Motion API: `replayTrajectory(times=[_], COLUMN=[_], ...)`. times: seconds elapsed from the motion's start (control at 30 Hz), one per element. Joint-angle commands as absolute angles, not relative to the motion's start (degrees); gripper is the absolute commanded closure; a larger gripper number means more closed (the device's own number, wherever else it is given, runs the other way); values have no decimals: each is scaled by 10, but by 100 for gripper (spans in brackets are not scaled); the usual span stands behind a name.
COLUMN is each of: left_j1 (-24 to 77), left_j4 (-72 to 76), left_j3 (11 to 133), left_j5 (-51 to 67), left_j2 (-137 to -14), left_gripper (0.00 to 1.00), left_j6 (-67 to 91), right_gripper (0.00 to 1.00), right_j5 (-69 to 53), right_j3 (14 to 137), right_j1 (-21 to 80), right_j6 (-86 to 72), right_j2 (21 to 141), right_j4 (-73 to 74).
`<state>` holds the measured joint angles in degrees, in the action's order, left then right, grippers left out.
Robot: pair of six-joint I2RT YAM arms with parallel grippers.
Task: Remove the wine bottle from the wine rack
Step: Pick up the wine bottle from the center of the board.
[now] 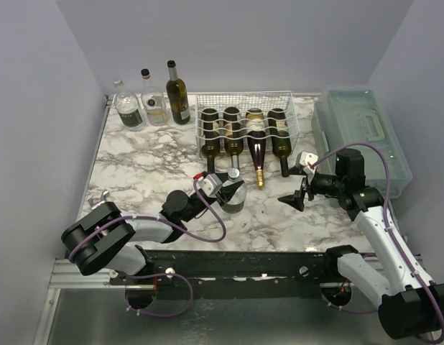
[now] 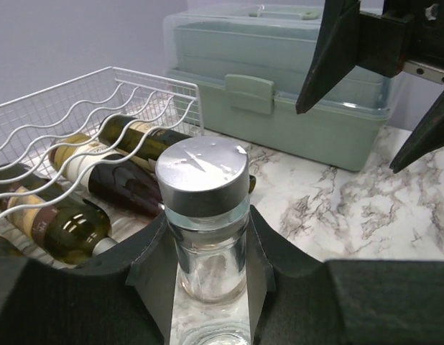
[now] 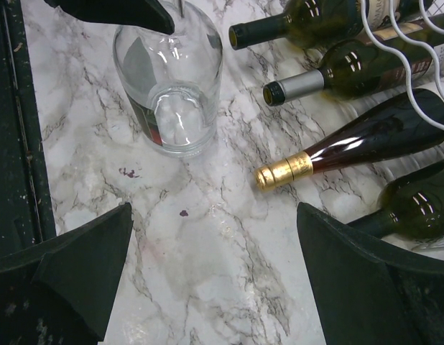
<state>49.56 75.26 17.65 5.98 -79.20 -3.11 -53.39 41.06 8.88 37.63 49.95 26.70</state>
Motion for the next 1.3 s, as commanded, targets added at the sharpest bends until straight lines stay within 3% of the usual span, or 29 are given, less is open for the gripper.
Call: replayTrajectory(times=[0.0, 0.1, 0.2, 0.4, 0.77, 1.0, 1.27], left_j1=[496, 496, 496, 495, 464, 407, 341], left_j4=[787, 788, 783, 683, 276, 190, 171], left_j3=[171, 166, 154, 137, 212, 228, 243], left_j5=[55, 62, 66, 49, -31, -66, -96], left_j2=[-801, -794, -772, -671, -426, -333, -308], left_gripper=[74, 90, 100, 100, 100, 100, 100], left_j6=[-27, -29, -29, -6, 71, 72, 51], right_gripper=[1, 1, 1, 1, 1, 0, 1], right_j5=[-532, -531, -531, -532, -534, -535, -534], right_j3=[405, 405, 405, 405, 405, 406, 405], right_j1=[86, 86, 86, 86, 86, 86, 86], right_j6=[386, 386, 386, 387, 388, 388, 388], right_j2=[501, 501, 501, 500, 499, 499, 501], right_j4=[280, 280, 281, 282, 282, 282, 282])
